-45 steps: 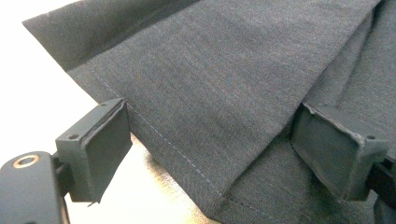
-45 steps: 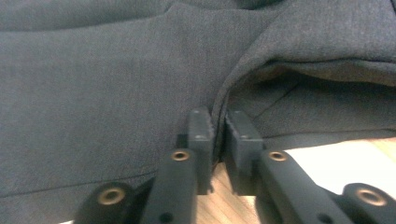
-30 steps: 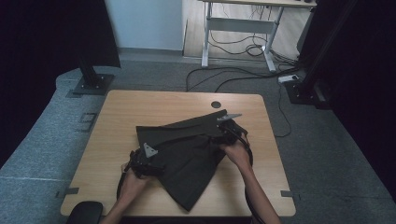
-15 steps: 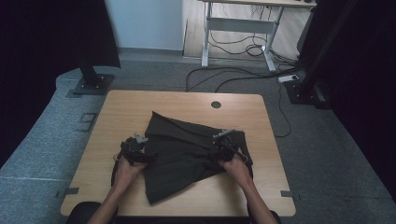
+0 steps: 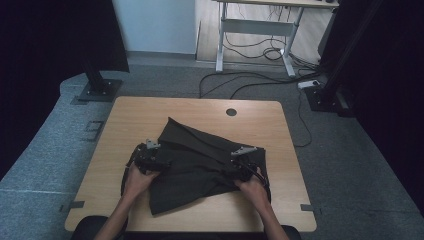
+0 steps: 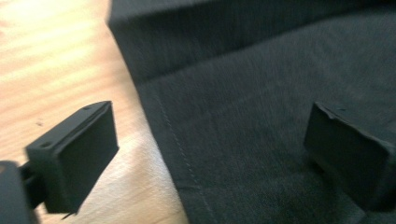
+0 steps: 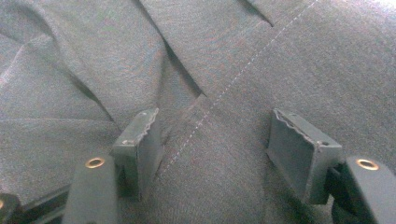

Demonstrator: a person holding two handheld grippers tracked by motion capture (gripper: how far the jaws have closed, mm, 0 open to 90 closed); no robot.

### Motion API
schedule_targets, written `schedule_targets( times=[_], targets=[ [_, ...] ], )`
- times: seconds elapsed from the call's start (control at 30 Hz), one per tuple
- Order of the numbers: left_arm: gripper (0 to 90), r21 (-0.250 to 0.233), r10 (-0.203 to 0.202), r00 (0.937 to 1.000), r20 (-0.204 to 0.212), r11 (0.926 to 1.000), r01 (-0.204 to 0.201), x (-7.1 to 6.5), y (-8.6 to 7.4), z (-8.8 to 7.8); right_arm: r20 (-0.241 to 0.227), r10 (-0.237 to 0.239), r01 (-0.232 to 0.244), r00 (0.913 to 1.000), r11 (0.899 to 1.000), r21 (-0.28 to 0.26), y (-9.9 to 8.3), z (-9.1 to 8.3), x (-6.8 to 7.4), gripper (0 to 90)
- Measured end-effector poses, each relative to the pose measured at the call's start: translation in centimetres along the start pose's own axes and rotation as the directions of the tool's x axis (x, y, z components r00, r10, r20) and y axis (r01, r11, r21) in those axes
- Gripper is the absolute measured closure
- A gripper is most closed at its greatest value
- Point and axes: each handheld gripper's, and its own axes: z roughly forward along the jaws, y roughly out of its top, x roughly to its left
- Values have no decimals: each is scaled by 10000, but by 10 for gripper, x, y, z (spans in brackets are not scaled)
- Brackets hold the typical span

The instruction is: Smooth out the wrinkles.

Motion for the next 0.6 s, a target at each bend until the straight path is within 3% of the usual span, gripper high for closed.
schedule_targets(
  times=[0.07,0.1,0.17,0.37,0.5,0.6],
  targets=[
    [0,290,-145,9998,-161,9995,149,1,-3,7,2,39,-39,10000,9999,-106,-1,0,0,348],
    [0,356,-272,9996,-47,9990,273,3,-5,10,-18,49,-50,10000,9999,-128,-2,0,0,347],
    [0,163,-474,9988,146,9988,471,3,-10,12,-31,53,-53,10000,9998,-173,-2,0,-1,346],
    [0,36,-309,9993,204,9995,308,2,-11,13,-101,45,-47,9999,9998,-188,-2,0,-2,340],
    [0,-89,-308,9993,205,9995,310,2,-13,13,-113,-16,18,9999,9999,149,5,-4,-2,292],
    [0,-119,-306,9993,214,9995,309,2,-13,13,-118,-73,69,9999,9993,-359,16,-14,1,261]
  ],
)
